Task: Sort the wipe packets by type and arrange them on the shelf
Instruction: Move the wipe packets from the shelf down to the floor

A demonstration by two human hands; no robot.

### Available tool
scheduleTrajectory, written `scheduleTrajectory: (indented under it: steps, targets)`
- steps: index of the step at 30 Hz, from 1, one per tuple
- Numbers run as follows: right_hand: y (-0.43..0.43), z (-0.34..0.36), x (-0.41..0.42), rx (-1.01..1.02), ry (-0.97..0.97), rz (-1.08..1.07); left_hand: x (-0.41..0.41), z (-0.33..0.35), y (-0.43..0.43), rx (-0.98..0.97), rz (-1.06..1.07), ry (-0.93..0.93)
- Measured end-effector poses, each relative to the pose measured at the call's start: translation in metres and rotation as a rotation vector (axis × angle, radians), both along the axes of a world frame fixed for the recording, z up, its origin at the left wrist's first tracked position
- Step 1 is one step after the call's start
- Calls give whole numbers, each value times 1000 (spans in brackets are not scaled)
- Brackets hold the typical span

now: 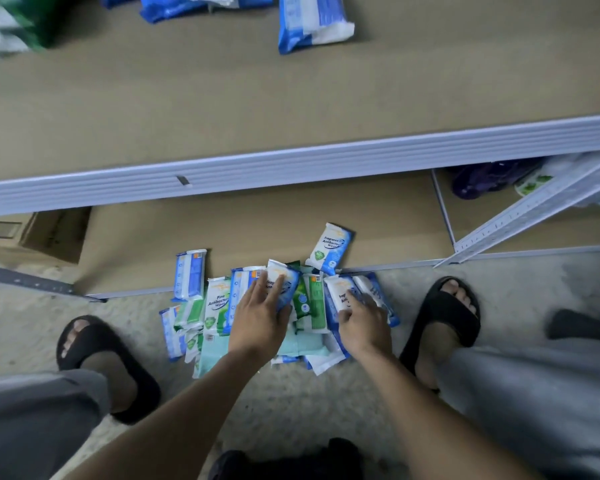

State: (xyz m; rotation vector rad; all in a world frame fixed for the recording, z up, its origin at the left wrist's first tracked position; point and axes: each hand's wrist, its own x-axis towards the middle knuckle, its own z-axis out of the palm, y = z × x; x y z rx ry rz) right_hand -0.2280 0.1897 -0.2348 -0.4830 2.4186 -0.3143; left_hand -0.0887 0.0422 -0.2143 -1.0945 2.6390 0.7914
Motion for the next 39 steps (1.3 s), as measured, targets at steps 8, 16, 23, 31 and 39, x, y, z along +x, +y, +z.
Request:
scheduleTrajectory:
  steps: [8,16,23,31,39]
  targets:
    - [4,58,14,-23,85,117,28,49,6,-36,-43,-105]
    - [-23,150,46,-250,207,250,51,123,-7,-112,-91,-27]
    - [-44,235,72,-444,315,337,73,186,-34,-275,-206,74]
    - [-82,323,63,-614,464,368,74,271,-75,-527,-194,419]
    - [-118,357,23,-580,529,369,62,315,-140,-509,3,584]
